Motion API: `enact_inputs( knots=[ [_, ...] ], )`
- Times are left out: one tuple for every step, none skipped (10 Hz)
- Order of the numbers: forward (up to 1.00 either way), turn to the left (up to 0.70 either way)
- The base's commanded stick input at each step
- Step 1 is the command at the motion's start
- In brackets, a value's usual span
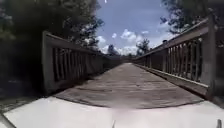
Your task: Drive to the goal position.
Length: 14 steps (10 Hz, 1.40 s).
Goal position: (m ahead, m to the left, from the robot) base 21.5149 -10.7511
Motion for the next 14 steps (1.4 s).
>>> enact_inputs(
  knots=[
    [0.50,0.01],
    [0.50,0.01],
    [0.50,0.01],
    [0.50,0.01],
    [0.50,0.01],
    [0.50,0.01],
    [0.50,0.01],
    [0.50,0.01],
    [0.50,0.01],
    [0.50,0.01],
    [0.50,0.01],
    [0.50,0.01],
    [0.50,0.01],
    [0.50,0.01]
  ],
)
